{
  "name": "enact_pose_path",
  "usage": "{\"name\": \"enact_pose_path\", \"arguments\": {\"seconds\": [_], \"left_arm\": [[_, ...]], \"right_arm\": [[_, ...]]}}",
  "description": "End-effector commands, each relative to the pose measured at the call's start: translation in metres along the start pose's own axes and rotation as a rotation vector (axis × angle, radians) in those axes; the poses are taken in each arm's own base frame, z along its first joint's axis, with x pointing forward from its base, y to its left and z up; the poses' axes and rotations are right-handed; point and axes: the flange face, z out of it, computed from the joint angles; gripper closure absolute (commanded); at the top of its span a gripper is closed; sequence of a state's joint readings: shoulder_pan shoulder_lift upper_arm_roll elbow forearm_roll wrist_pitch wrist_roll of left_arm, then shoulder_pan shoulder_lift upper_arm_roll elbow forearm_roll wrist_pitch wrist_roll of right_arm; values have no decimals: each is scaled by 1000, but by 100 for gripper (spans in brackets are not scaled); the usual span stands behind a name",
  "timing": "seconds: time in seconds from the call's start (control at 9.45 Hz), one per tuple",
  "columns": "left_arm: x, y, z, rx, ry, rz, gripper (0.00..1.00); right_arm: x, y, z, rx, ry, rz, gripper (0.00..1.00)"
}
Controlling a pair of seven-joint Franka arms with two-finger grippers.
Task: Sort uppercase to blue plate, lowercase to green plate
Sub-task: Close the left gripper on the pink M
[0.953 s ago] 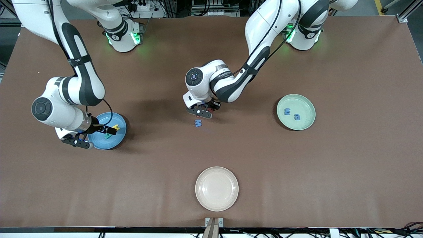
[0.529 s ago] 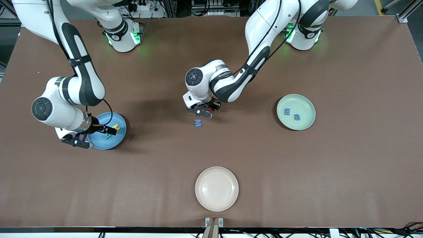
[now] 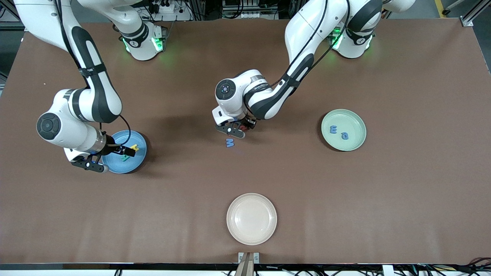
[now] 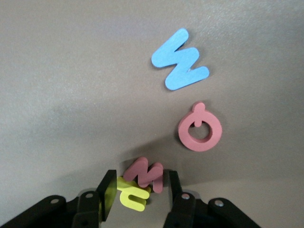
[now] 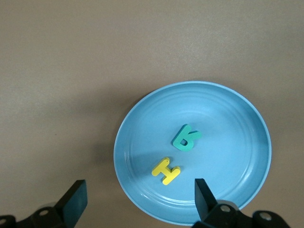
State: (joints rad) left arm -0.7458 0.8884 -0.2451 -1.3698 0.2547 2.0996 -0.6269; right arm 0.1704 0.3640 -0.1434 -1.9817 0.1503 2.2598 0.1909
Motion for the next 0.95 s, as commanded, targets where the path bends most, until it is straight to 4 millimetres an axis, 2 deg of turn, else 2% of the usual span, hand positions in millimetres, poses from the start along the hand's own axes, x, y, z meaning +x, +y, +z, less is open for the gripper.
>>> {"name": "enact_pose_path", "arguments": {"seconds": [0.0,0.42,0.85], "left_arm": [[3,-4,-6,47,22,100,48],[3,-1,-3,45,28,141,48],[-5,20,-10,1,49,170,48]], "right_arm": [[-5,1,-10,-7,13,-13,0],[-6,-1,-8,-8,10,-17,0],[-6,0,-9,-8,8,-16,0]]}}
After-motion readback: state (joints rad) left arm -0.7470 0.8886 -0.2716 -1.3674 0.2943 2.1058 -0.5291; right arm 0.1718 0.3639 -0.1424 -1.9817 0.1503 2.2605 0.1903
